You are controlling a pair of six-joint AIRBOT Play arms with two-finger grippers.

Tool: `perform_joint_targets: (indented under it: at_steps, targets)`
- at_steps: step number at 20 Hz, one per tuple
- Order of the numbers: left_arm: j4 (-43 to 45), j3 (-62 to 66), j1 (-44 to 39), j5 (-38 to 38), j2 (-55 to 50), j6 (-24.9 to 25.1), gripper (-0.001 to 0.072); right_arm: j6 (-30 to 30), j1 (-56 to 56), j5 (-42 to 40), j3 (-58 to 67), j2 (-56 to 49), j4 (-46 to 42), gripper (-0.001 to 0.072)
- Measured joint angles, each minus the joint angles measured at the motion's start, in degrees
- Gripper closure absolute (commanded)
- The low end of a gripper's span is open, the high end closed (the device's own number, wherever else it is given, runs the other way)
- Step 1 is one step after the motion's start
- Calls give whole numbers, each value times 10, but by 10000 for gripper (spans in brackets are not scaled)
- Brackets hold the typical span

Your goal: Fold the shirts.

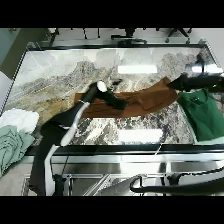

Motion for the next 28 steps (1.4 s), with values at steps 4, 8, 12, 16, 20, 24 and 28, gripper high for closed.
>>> perform_joint_targets:
  at_steps: [4, 8, 12, 16, 20, 24, 28]
  targets:
    - [-20, 59, -58, 47, -53, -23, 692, 39, -2, 44, 66, 6, 13, 693]
    - [-23, 71, -51, 24, -38, -31, 692, 61, 0, 59, 85, 8, 20, 693]
    - [-38, 77, 27, -42, 66, -33, 692, 83, 40, 61, 90, 11, 22, 693]
    - [-43, 78, 140, -108, 194, -35, 692, 95, 162, -1, 92, 9, 24, 692]
    - [-44, 30, 231, -116, 305, -34, 692, 65, 364, -180, 92, -32, 22, 565]
    - [-44, -54, 273, -96, 381, -7, 692, -19, 571, -383, 92, -140, 3, 231]
    - [-44, -90, 287, -87, 407, 10, 692, -18, 626, -456, 92, -199, -57, 231]
